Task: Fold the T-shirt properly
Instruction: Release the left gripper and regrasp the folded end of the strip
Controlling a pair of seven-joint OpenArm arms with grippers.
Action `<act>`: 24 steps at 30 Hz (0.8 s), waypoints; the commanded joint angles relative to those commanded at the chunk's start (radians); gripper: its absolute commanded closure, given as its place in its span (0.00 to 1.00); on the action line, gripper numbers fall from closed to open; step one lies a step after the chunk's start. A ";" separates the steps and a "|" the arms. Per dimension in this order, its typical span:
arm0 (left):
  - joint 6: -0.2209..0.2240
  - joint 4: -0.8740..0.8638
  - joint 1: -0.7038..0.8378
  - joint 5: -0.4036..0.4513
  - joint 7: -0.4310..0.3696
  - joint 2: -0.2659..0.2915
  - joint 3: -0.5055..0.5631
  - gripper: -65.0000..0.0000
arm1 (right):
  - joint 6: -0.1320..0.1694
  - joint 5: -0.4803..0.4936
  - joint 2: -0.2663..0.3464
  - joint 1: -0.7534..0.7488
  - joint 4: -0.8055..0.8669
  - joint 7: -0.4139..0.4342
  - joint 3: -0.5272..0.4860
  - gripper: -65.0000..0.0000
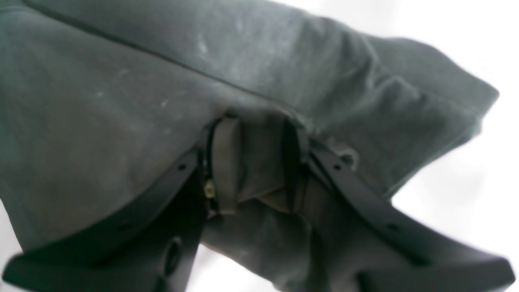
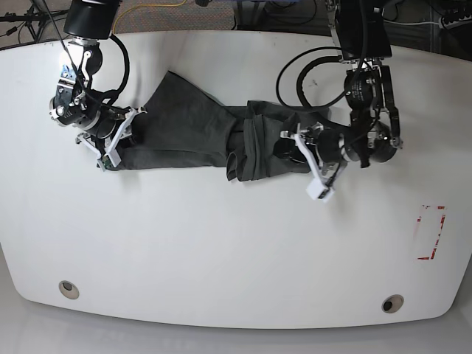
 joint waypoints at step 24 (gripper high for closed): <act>-0.221 0.101 -0.066 0.003 0.024 0.038 0.049 0.72 | 0.000 0.005 0.000 0.000 0.002 0.000 0.000 0.75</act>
